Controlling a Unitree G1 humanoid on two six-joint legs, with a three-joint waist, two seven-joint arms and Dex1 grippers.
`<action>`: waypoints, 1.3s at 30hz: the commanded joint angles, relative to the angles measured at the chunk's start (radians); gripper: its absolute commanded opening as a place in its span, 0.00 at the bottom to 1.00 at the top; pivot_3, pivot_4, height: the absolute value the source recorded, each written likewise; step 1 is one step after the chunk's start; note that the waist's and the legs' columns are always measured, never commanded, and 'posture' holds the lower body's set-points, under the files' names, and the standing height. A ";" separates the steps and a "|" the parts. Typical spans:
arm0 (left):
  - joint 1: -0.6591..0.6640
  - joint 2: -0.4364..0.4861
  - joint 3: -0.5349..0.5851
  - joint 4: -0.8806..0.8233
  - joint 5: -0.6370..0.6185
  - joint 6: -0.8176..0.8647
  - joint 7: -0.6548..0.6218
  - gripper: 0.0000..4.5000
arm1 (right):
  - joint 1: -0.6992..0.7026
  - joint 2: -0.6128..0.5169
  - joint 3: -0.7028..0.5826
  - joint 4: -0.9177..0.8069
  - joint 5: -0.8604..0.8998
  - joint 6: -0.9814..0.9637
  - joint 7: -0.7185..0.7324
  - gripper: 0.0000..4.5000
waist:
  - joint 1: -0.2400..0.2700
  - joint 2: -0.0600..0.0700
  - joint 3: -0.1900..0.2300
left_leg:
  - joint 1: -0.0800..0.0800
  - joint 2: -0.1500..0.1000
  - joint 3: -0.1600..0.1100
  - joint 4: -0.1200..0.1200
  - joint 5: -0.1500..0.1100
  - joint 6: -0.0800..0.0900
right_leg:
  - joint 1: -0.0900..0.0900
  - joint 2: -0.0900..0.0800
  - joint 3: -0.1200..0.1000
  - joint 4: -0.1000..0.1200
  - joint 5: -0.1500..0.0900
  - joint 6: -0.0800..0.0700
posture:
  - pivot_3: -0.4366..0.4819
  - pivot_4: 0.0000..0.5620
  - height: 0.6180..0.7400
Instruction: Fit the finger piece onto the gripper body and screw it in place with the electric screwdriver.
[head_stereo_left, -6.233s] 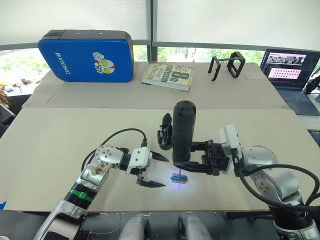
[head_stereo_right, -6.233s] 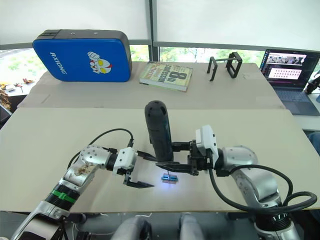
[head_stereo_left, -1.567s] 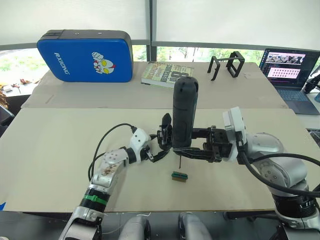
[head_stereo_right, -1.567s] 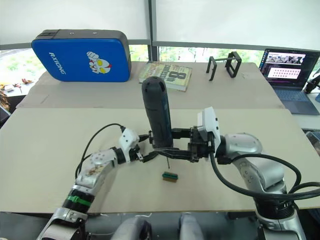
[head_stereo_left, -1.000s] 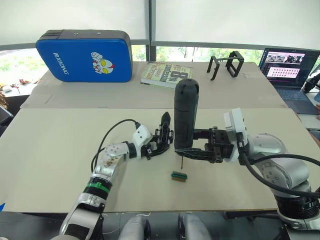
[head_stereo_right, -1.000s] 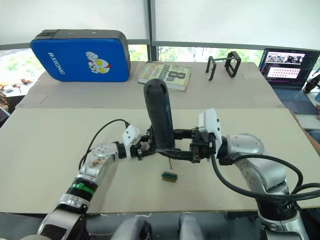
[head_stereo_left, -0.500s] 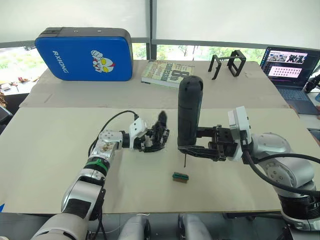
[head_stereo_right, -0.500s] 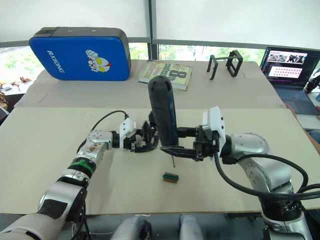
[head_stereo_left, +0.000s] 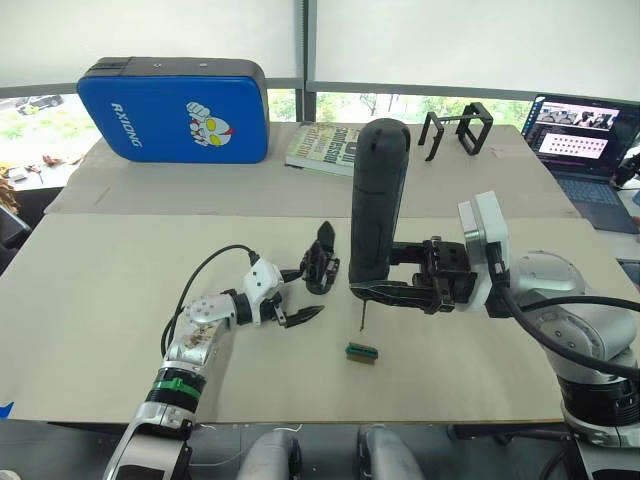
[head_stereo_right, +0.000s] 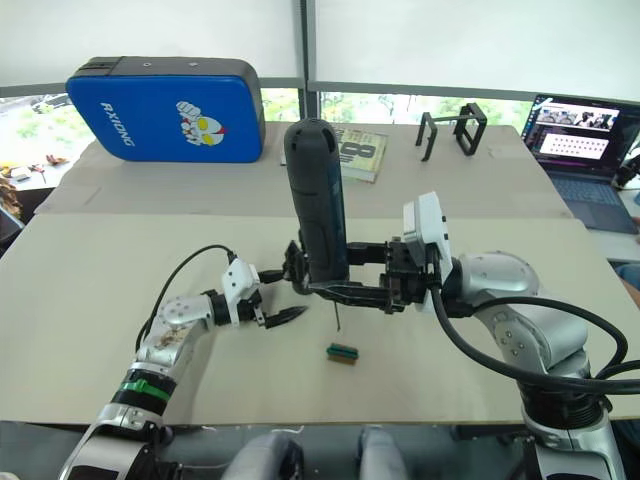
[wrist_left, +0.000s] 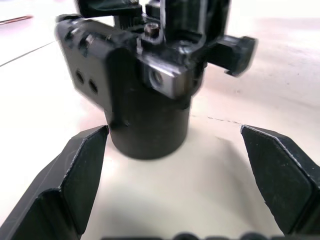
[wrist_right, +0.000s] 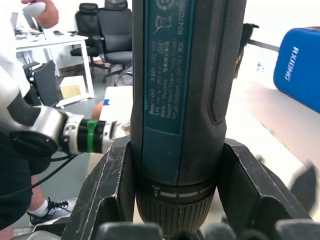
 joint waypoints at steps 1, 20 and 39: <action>0.000 -0.028 0.008 -0.056 0.009 0.022 0.094 1.00 | -0.040 0.012 -0.013 0.007 0.024 -0.010 0.016 0.42 | -0.001 0.000 0.000 | 0.000 0.000 0.000 0.000 0.000 0.000 | 0.000 0.000 0.000 0.000 0.000 0.000 | 0.48 0.27 1.00; -0.042 -0.052 -0.021 -0.004 0.011 0.001 0.132 1.00 | -0.099 0.035 0.032 0.021 0.013 -0.003 0.035 0.42 | -0.005 0.000 0.000 | 0.000 0.000 0.001 0.000 0.000 0.000 | 0.000 0.001 0.000 0.000 0.000 0.000 | 0.48 0.27 1.00; -0.035 -0.030 -0.020 -0.014 -0.015 0.012 0.076 0.51 | -0.562 0.192 0.030 0.251 0.104 0.248 -0.133 0.42 | -0.009 0.000 0.000 | -0.001 0.000 0.001 -0.001 0.000 0.000 | -0.002 0.000 0.000 0.001 0.001 -0.001 | 0.48 0.27 1.00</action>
